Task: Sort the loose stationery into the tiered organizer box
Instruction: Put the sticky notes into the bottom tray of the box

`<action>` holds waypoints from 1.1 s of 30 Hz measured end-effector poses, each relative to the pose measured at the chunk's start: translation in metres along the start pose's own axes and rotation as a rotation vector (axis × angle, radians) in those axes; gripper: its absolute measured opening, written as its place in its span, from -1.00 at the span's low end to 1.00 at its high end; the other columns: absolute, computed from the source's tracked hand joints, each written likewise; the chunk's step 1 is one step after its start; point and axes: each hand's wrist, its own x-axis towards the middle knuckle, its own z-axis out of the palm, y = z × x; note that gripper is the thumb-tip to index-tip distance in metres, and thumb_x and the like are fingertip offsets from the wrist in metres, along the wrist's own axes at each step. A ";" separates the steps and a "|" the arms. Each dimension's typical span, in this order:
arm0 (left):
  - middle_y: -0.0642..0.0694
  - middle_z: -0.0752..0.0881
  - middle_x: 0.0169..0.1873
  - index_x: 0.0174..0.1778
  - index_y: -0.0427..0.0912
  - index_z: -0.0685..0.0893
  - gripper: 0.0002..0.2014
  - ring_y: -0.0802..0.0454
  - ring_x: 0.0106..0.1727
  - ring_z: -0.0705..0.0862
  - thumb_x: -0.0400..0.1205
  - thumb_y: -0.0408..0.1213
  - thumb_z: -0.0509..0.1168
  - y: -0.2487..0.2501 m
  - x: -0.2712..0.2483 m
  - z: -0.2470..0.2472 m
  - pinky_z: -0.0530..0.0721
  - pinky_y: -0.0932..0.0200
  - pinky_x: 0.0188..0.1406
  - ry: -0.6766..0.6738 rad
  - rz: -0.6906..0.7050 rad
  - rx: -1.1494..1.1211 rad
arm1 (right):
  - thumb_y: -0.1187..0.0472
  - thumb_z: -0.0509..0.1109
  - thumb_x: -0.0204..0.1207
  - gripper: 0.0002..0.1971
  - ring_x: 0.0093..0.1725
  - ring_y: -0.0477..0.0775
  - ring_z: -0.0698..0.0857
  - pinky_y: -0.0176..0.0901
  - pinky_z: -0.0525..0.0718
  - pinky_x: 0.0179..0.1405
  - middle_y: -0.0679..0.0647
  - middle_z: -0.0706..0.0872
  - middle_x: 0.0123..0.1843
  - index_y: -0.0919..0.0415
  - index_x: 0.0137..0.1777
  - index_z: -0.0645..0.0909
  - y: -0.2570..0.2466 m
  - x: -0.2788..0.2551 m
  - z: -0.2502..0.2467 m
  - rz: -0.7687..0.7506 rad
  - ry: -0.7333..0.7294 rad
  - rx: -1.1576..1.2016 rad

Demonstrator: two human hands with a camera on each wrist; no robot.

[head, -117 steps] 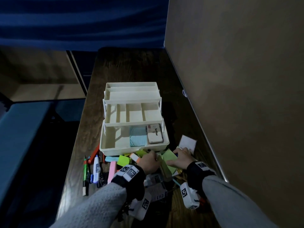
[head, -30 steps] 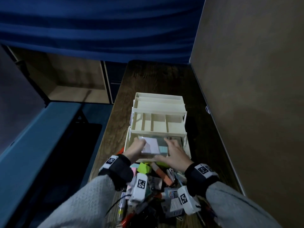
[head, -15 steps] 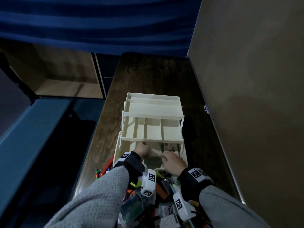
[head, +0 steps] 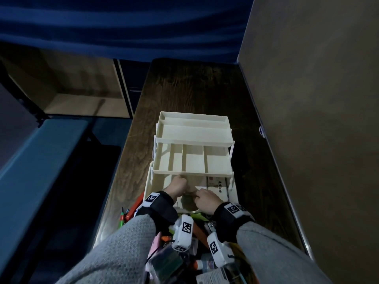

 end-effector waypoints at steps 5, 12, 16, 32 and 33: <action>-0.25 0.57 -0.08 0.27 -0.38 0.54 -0.63 -0.05 -0.22 0.51 0.56 -0.56 0.06 -0.005 -0.003 -0.004 0.45 0.12 -0.30 -0.046 0.005 -0.024 | 0.17 0.09 0.57 -0.57 0.36 0.27 0.56 0.00 0.55 0.33 0.21 0.57 0.42 0.09 0.40 0.53 -0.001 -0.002 0.002 -0.018 0.021 0.025; -0.26 0.61 0.15 0.56 -0.24 0.31 -0.46 0.11 -0.21 0.49 0.61 -0.50 0.06 -0.006 -0.010 -0.001 0.48 0.23 -0.42 -0.074 0.011 -0.017 | 0.20 0.08 0.61 -0.62 0.35 0.27 0.57 0.10 0.53 0.36 0.21 0.60 0.40 0.09 0.38 0.51 0.001 -0.009 0.002 -0.018 0.070 -0.046; -0.10 0.58 -0.09 0.53 -0.19 0.33 -0.48 0.07 -0.25 0.47 0.60 -0.40 0.10 -0.009 -0.010 -0.002 0.41 0.16 -0.39 -0.037 -0.015 0.038 | 0.21 0.05 0.63 -0.62 0.38 0.23 0.55 0.12 0.47 0.37 0.15 0.58 0.41 0.08 0.40 0.48 0.001 -0.015 0.003 -0.017 0.129 -0.093; -0.22 0.59 -0.02 0.34 -0.25 0.48 -0.64 -0.13 0.02 0.54 0.62 -0.43 0.05 -0.012 -0.007 -0.007 0.37 0.17 -0.35 0.011 -0.025 0.011 | 0.25 0.04 0.60 -0.59 0.45 0.27 0.45 0.12 0.42 0.43 0.18 0.52 0.47 0.08 0.35 0.58 0.007 -0.018 -0.004 -0.054 0.072 -0.175; -0.22 0.58 -0.02 0.34 -0.23 0.47 -0.64 -0.14 0.02 0.54 0.62 -0.42 0.04 -0.011 -0.006 -0.007 0.37 0.17 -0.32 -0.005 -0.032 0.010 | 0.23 0.03 0.62 -0.61 0.46 0.28 0.44 0.13 0.42 0.41 0.20 0.50 0.47 0.14 0.35 0.55 0.003 -0.017 -0.003 -0.055 0.030 -0.193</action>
